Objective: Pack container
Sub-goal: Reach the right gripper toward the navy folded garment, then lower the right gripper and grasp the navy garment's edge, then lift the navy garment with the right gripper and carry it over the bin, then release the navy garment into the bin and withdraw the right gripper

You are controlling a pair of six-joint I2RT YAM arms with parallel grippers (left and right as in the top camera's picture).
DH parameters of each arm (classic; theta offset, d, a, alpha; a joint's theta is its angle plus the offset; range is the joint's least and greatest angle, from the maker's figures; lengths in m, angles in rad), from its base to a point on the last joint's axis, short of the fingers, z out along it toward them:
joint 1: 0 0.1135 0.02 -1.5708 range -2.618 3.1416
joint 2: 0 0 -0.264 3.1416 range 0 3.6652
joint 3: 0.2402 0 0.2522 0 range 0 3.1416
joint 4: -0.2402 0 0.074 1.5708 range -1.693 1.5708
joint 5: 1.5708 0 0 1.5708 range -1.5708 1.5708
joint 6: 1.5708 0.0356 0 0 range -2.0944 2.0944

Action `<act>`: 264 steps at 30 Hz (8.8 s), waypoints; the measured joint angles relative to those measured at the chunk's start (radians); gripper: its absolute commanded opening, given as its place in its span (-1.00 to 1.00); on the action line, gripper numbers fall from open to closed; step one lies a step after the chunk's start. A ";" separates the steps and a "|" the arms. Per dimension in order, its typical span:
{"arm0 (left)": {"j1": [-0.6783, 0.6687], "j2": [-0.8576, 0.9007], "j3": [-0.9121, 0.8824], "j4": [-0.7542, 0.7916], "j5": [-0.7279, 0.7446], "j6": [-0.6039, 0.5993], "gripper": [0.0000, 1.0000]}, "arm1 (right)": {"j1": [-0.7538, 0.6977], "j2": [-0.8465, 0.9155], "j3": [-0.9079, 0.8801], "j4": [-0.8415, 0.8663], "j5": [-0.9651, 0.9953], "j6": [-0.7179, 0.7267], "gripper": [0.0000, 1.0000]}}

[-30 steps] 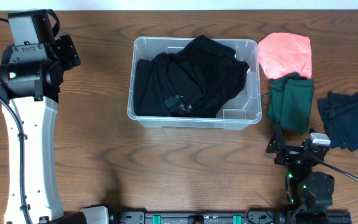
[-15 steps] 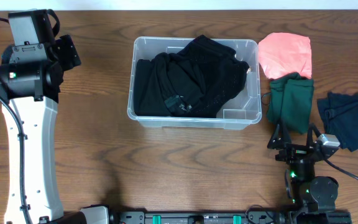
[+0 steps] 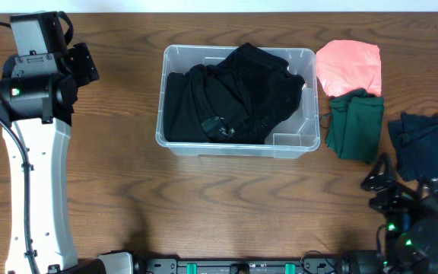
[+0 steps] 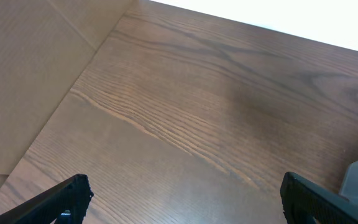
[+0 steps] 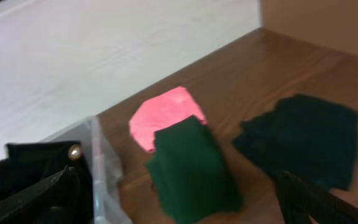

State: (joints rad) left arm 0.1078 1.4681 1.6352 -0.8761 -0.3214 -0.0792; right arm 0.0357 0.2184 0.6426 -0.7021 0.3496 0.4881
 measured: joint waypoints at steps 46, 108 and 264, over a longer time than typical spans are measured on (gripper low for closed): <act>0.000 0.000 0.000 0.000 0.000 0.000 0.96 | -0.864 0.903 0.475 -0.244 -0.660 -0.220 0.98; 0.000 0.000 0.000 -0.001 0.000 0.000 0.96 | -1.181 1.593 0.283 0.436 -0.955 -0.214 0.98; 0.000 0.000 0.000 -0.002 0.000 0.000 0.96 | 0.116 1.466 0.402 0.700 -1.060 0.146 0.38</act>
State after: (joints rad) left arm 0.1078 1.4681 1.6352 -0.8783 -0.3214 -0.0792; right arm 0.1513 1.6844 1.0443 -0.0021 -0.7101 0.6342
